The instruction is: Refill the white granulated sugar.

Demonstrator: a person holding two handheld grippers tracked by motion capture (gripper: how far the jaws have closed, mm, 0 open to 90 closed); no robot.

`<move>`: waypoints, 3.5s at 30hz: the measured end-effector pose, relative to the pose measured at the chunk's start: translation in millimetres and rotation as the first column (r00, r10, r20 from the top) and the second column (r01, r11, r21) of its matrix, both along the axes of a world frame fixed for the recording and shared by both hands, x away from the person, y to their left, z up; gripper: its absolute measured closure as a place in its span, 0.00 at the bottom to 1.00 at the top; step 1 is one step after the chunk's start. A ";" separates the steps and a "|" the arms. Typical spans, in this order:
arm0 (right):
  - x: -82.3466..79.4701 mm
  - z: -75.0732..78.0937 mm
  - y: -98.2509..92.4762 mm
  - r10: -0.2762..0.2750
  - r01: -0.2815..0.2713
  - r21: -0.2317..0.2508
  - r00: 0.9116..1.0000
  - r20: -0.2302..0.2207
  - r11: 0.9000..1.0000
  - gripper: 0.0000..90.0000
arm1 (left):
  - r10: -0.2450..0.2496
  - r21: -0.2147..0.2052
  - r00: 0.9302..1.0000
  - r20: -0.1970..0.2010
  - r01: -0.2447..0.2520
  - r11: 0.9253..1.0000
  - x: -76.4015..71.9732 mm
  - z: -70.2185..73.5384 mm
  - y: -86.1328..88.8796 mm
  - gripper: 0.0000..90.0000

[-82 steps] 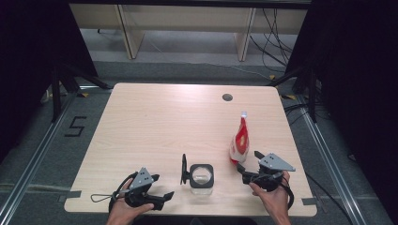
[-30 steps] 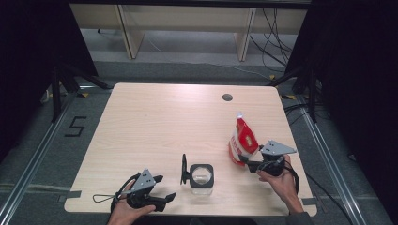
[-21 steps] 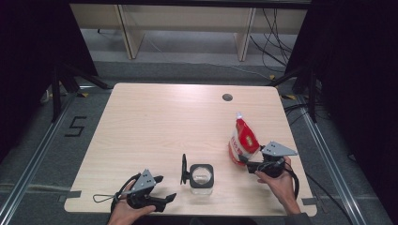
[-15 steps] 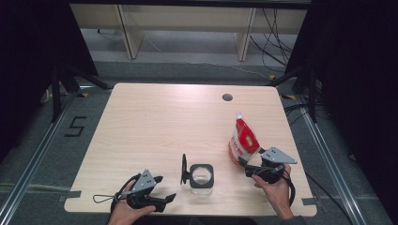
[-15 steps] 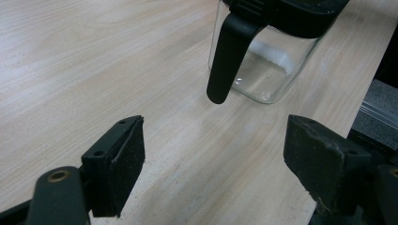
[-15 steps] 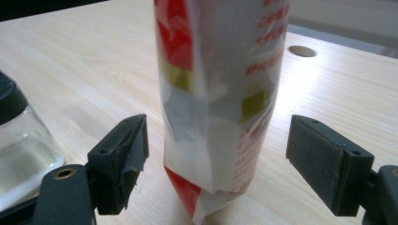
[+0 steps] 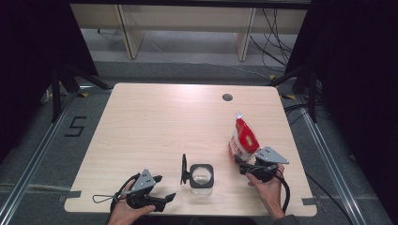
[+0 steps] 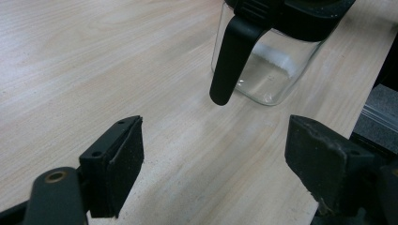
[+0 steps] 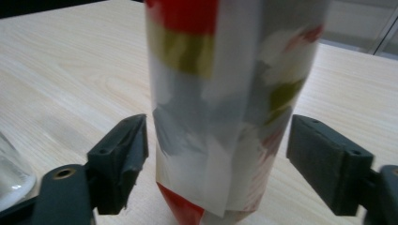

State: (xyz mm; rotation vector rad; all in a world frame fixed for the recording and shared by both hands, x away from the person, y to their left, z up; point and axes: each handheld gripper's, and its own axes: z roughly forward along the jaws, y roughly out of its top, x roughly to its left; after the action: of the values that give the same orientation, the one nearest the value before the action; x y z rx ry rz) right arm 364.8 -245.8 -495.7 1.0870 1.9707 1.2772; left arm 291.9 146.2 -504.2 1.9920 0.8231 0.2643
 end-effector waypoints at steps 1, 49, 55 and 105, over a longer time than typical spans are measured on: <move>0.1 -1.8 3.8 -0.011 0.011 -0.007 1.000 -0.009 1.000 0.25 | 0.001 0.004 1.000 -0.002 -0.001 1.000 0.0 0.2 -0.3 0.22; 21.8 -19.8 22.5 -0.056 0.054 0.020 0.991 0.123 0.998 0.32 | -0.042 0.006 0.999 0.010 0.042 0.999 -1.8 -0.4 -6.7 0.21; 21.7 -20.0 29.6 -0.069 0.072 -0.025 0.992 0.110 0.997 0.28 | -0.048 0.032 0.999 0.002 0.048 0.998 -2.6 -0.2 -6.3 0.21; -5.3 6.6 -7.8 0.051 -0.050 -0.011 0.992 0.112 0.999 0.40 | -0.032 -0.012 0.999 0.009 0.032 0.999 -2.8 2.0 -3.3 0.23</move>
State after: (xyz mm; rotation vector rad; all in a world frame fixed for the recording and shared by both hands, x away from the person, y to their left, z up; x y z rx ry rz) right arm 359.5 -253.6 -489.1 0.9464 1.9285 1.3260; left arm 289.1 142.9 -502.3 1.9889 0.7848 0.2492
